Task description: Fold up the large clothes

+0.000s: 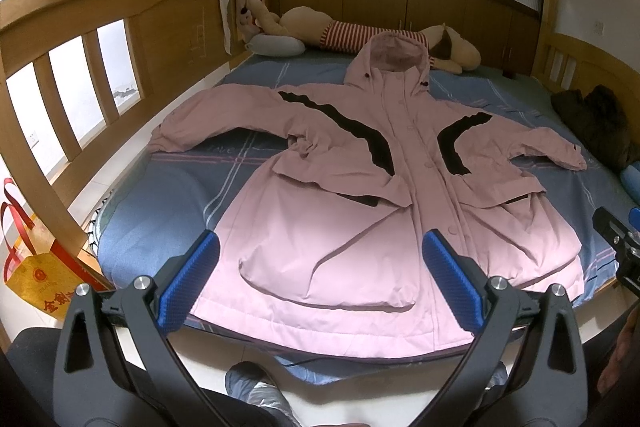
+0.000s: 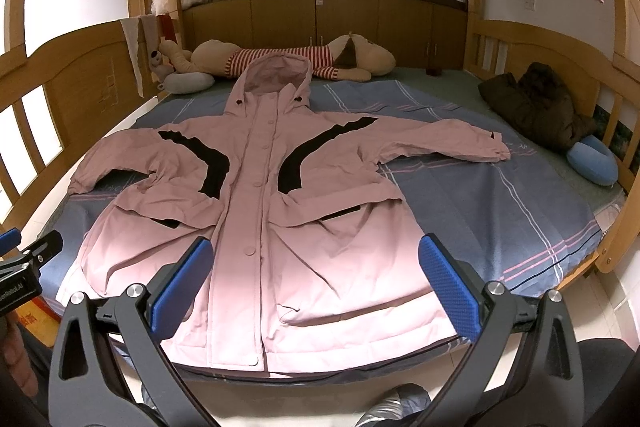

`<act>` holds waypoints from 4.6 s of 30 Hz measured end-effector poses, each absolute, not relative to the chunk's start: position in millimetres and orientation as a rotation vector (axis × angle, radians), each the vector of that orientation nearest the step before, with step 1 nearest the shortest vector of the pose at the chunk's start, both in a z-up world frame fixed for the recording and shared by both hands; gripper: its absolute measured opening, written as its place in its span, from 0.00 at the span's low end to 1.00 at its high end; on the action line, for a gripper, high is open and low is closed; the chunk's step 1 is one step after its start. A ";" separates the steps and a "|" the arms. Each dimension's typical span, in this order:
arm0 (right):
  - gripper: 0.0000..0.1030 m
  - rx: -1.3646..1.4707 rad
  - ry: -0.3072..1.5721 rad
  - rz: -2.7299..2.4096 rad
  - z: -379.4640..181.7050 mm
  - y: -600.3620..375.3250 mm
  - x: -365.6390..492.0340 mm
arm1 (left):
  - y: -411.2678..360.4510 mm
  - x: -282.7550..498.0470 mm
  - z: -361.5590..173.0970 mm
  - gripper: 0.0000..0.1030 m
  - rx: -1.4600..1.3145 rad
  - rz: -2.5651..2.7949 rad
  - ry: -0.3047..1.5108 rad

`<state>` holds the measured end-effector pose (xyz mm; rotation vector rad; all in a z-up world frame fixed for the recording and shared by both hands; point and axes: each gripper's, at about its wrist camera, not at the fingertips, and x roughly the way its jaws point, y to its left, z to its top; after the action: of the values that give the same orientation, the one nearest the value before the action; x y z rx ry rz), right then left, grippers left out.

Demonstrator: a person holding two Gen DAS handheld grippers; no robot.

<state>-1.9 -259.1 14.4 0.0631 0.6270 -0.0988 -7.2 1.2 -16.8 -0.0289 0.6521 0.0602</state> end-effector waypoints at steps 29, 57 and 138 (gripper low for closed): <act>0.99 0.046 0.266 -0.108 30.7 -268.1 -27.2 | 9.9 16.9 -29.2 0.98 -0.090 -0.002 0.769; 0.99 1.252 0.454 -0.218 -105.3 -673.3 208.8 | 33.5 236.7 -20.0 0.98 -0.166 0.054 0.713; 0.05 0.260 0.442 -0.052 33.9 -239.9 424.8 | 107.5 266.3 -5.8 0.98 -0.333 0.034 0.670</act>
<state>424.8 -239.9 33.9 0.2597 0.4424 -0.0520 266.3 107.5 -5.8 -0.3328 0.6703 0.0341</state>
